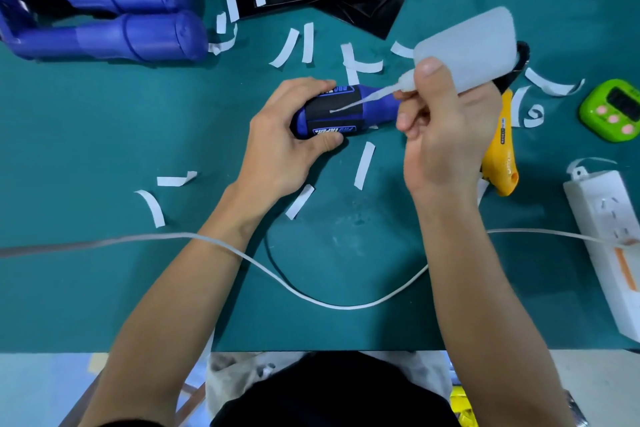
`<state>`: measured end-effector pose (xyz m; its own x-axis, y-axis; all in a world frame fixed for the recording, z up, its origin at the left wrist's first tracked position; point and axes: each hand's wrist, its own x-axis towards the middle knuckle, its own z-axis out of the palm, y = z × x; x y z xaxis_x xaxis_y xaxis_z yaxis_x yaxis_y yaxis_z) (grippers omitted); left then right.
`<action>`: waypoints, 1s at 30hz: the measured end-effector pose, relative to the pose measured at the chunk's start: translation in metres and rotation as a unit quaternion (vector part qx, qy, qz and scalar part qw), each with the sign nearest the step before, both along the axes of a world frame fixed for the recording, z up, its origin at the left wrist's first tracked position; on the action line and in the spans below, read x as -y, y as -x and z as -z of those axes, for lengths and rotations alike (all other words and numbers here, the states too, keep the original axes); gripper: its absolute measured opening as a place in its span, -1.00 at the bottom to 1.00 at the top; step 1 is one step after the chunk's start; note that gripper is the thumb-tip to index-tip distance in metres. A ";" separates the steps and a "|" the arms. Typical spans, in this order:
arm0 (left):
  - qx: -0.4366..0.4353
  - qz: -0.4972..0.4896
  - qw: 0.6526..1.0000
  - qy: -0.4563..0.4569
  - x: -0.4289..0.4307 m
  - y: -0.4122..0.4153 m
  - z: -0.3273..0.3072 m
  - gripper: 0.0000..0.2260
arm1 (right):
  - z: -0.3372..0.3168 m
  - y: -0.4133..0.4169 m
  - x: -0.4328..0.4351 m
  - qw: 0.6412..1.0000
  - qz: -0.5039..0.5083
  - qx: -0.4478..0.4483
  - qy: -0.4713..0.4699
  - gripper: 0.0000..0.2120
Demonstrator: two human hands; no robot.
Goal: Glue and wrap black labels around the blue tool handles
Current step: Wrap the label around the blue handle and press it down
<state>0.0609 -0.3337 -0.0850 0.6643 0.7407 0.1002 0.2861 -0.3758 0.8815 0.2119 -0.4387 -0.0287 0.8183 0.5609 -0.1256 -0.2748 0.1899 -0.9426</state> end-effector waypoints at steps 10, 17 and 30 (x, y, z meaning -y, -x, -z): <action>0.009 -0.010 1.000 -0.001 0.002 -0.002 -0.004 -0.43 | 0.002 0.012 0.000 0.992 0.068 0.104 0.034 -0.71; 0.009 -0.017 1.000 -0.006 0.003 -0.002 -0.003 -0.43 | 0.004 0.024 0.006 0.970 0.018 0.237 0.041 -0.90; 0.003 -0.017 1.000 -0.007 0.004 -0.002 -0.004 -0.59 | 0.016 0.036 0.004 0.952 -0.021 0.297 0.073 -0.68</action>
